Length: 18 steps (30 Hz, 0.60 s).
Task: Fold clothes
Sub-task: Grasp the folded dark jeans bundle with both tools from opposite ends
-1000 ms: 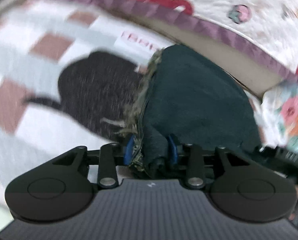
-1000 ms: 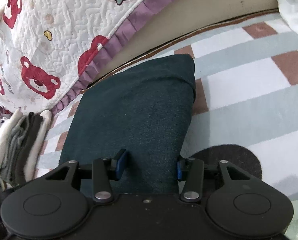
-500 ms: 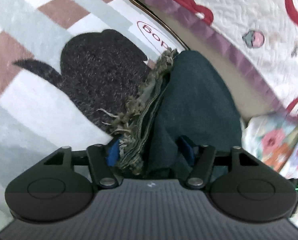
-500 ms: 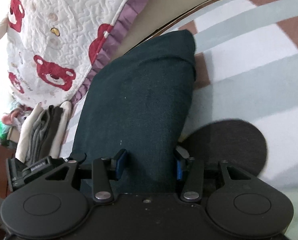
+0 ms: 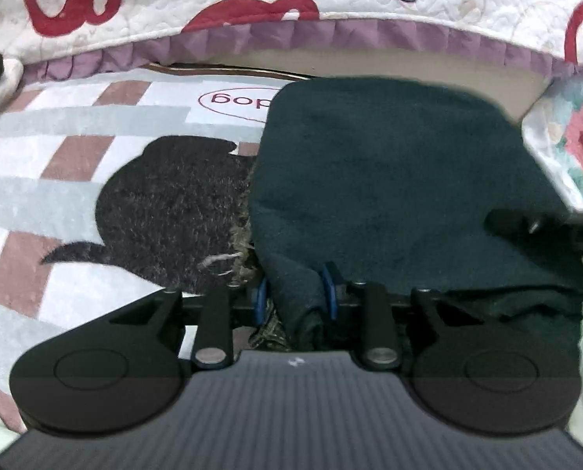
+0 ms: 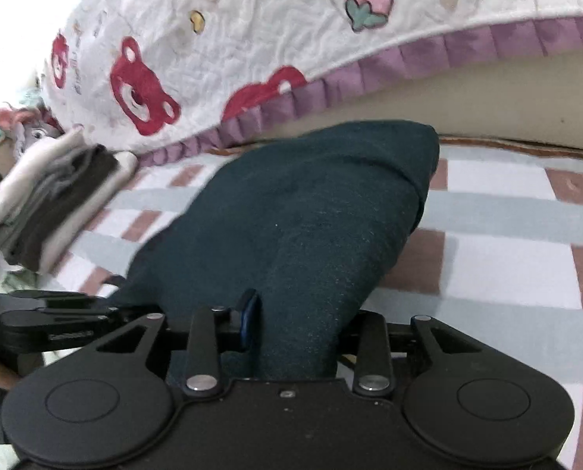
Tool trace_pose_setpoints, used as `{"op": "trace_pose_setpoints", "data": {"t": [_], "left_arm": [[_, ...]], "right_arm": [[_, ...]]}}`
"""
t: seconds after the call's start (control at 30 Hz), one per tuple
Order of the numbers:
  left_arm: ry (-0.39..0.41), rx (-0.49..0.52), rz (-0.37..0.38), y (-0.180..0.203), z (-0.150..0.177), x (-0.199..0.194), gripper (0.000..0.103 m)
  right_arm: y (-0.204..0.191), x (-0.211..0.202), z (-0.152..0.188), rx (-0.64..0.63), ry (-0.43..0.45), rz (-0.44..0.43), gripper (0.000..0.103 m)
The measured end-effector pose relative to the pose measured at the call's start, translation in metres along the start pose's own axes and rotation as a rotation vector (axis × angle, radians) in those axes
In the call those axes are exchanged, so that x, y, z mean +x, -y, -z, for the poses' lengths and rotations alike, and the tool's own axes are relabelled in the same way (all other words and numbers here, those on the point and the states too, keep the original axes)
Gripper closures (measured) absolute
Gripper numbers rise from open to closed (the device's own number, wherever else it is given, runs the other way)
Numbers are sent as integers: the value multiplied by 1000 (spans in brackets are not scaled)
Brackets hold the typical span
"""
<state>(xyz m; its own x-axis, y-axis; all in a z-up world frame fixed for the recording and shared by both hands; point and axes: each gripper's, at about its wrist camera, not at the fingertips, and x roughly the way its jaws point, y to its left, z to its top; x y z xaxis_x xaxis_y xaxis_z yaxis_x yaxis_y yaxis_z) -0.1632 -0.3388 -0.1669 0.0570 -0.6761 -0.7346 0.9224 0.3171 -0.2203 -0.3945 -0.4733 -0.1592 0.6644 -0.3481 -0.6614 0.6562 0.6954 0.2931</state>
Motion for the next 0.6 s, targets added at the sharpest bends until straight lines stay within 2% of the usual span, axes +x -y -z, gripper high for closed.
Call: {"op": "trace_pose_setpoints", "data": {"t": [0.03, 0.1, 0.17, 0.27, 0.3, 0.37, 0.43, 0.47, 0.57, 0.6], "left_arm": [[-18, -57, 30, -9, -1, 1, 67], [-66, -178, 85, -28, -5, 2, 64], [-102, -245, 88, -41, -8, -1, 57], [-99, -301, 61, -50, 2, -5, 34], [-97, -351, 65, -55, 7, -1, 27], [-69, -458, 88, -65, 16, 1, 26], [-72, -522, 130, -70, 16, 3, 27], [-81, -550, 181, -72, 18, 7, 27], [-92, -569, 288, -70, 23, 18, 38], [-79, -541, 266, -66, 23, 19, 48]], "right_arm": [[0, 5, 2, -15, -18, 25, 62], [7, 13, 5, 10, -44, 40, 61], [12, 14, 6, 55, -42, 28, 61], [10, 14, 8, 31, -39, 37, 60], [12, 14, 8, 41, -40, 34, 60], [19, 12, 9, 89, -40, 13, 60], [24, 11, 11, 127, -41, 3, 59], [26, 11, 12, 150, -43, -4, 58], [38, 12, 16, 261, -69, -50, 51], [44, 14, 20, 302, -83, -73, 45]]}}
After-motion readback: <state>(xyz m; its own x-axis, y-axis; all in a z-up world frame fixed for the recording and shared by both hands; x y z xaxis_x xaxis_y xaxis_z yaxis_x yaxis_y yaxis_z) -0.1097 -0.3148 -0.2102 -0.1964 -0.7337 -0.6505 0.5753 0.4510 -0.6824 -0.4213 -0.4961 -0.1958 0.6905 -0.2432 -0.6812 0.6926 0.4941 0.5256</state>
